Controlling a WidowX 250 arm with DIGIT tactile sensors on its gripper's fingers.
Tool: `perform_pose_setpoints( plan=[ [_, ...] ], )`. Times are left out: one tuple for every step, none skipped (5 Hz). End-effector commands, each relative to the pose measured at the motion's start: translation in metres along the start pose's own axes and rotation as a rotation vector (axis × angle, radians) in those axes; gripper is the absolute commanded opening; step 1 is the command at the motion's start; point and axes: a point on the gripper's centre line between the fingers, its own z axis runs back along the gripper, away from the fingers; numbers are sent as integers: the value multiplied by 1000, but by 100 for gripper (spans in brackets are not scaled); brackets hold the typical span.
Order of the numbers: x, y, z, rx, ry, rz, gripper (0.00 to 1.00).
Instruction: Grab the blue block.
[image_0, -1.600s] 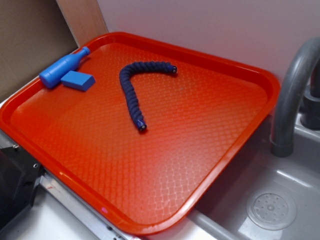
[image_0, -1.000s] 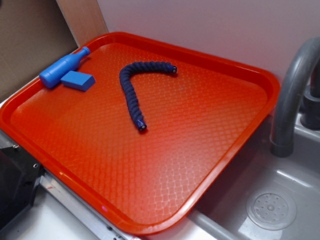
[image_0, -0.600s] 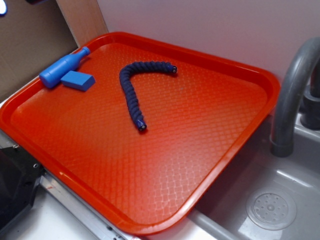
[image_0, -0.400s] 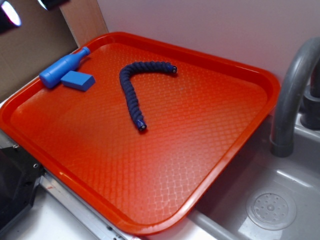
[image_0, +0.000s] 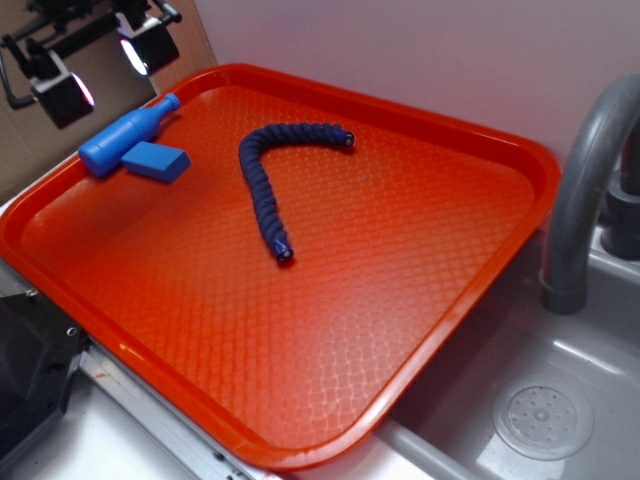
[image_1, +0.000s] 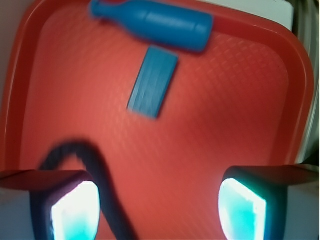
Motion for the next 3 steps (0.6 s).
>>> perform_pose_setpoints(
  plan=[
    [25,12,-30,-5,-143,364,100],
    [39,8,-51,41,-211,337,100],
    [41,4,-64,51,-240,260,100]
  ],
)
